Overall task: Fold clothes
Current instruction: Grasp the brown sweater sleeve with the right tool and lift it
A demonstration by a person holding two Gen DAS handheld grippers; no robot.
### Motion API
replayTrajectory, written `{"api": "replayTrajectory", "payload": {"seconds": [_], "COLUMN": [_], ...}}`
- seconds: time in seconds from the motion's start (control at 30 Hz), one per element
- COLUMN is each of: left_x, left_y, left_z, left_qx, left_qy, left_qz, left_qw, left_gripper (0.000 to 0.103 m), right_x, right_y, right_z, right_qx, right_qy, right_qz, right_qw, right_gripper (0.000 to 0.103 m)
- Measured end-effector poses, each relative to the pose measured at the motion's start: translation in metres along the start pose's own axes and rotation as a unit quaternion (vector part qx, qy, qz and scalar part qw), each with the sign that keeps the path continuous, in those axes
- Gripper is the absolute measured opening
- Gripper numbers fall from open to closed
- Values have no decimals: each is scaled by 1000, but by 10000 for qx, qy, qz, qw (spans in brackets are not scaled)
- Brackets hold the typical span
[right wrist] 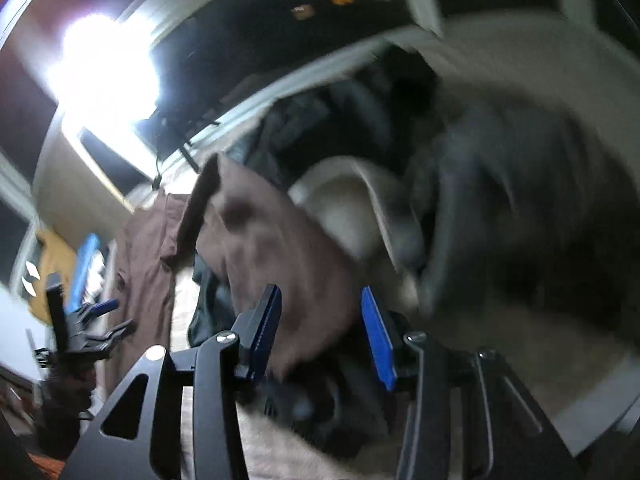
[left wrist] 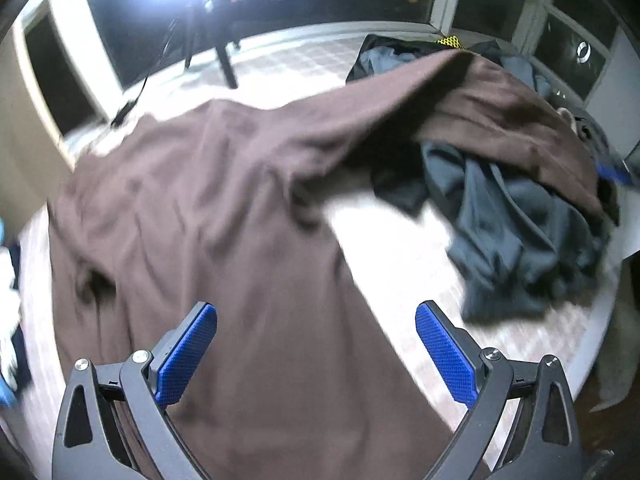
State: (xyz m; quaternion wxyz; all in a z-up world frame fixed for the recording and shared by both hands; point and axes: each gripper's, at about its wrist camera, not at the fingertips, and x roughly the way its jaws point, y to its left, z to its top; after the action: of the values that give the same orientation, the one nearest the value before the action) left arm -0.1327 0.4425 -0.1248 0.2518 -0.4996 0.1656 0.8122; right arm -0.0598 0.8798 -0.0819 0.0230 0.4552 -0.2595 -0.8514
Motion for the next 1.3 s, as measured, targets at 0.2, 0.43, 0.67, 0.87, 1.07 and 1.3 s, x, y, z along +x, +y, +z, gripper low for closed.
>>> {"api": "replayTrajectory", "payload": {"seconds": [0.2, 0.43, 0.67, 0.87, 1.07, 1.3], "left_x": [17, 34, 64, 88, 78, 59], "left_y": [-8, -6, -17, -22, 12, 4], "left_z": [49, 84, 110, 119, 137, 141], "left_qx": [509, 845, 1373, 1947, 1480, 1751], "left_qy": [-102, -147, -119, 100, 134, 17], "left_qz": [96, -95, -213, -346, -844, -1024], "left_qw": [9986, 9963, 9902, 9802, 9853, 9792], "left_gripper": [100, 100, 100, 28, 7, 7], "right_x": [1, 18, 25, 19, -50, -47], "right_y": [-15, -5, 37, 68, 89, 74], "right_z": [-16, -16, -8, 7, 45, 31], "right_qx": [630, 511, -450, -1434, -2333, -2410], "right_qy": [-31, 152, 209, 358, -346, -353], "right_qz": [518, 468, 21, -368, -953, -1135], "right_qw": [9967, 9975, 9988, 9883, 9671, 9632], "right_gripper": [42, 41, 13, 3, 2, 2]}}
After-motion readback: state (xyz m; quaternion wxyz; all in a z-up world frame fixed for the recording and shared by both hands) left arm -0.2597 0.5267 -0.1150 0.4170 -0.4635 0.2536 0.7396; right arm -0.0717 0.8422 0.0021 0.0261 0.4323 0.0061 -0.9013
